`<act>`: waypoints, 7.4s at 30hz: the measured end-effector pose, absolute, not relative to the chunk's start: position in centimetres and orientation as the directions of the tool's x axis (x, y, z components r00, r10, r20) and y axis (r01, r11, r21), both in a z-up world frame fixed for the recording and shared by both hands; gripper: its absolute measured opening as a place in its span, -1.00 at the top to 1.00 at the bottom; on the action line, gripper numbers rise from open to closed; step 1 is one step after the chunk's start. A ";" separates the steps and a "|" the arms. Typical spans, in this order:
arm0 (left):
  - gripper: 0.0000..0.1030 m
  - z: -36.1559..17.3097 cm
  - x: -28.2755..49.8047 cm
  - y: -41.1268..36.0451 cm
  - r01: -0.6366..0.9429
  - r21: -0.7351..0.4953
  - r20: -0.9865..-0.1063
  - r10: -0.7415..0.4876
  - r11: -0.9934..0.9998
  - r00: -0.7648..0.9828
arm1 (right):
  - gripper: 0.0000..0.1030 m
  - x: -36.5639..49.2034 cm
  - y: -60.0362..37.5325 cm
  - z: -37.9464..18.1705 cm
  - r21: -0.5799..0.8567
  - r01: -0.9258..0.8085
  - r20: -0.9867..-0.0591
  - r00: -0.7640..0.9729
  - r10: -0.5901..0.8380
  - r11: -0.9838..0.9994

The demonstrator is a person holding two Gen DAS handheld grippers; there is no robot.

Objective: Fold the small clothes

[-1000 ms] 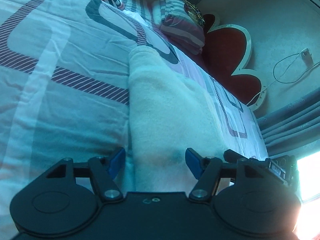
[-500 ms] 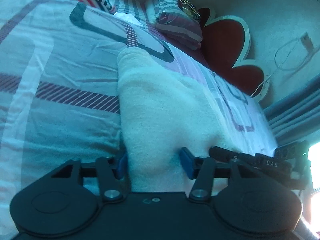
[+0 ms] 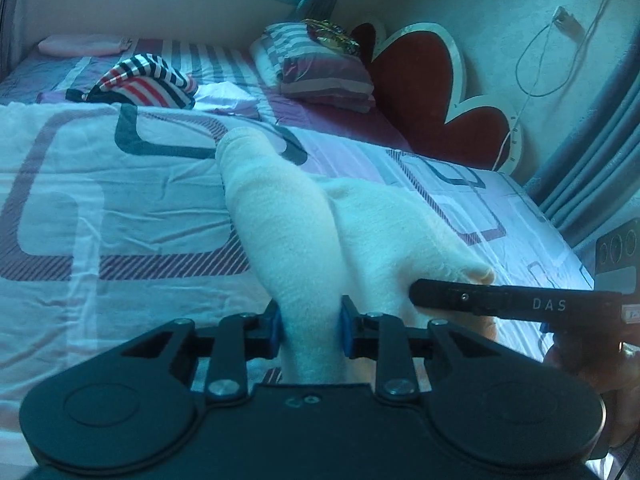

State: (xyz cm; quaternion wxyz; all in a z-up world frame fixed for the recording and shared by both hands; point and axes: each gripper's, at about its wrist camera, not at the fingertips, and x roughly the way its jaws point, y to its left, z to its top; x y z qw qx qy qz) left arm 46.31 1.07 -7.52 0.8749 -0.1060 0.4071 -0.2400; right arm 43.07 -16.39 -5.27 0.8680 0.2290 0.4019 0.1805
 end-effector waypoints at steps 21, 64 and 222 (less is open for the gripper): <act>0.45 -8.7 36.6 24.6 0.170 -0.366 -0.732 -0.396 0.915 0.555 | 0.37 38.5 8.7 -7.6 0.590 -0.282 -0.605 0.466 0.645 0.757; 0.17 -7.2 37.3 22.8 0.255 -0.138 -0.706 -0.276 0.957 0.652 | 0.60 38.2 10.5 -6.0 0.206 -0.375 -0.707 0.581 0.403 0.904; -0.98 6.1 -3.4 11.7 -0.023 0.026 -0.416 0.032 0.999 0.909 | -1.00 -3.3 -0.5 9.2 0.163 -0.303 -0.439 0.830 0.345 0.939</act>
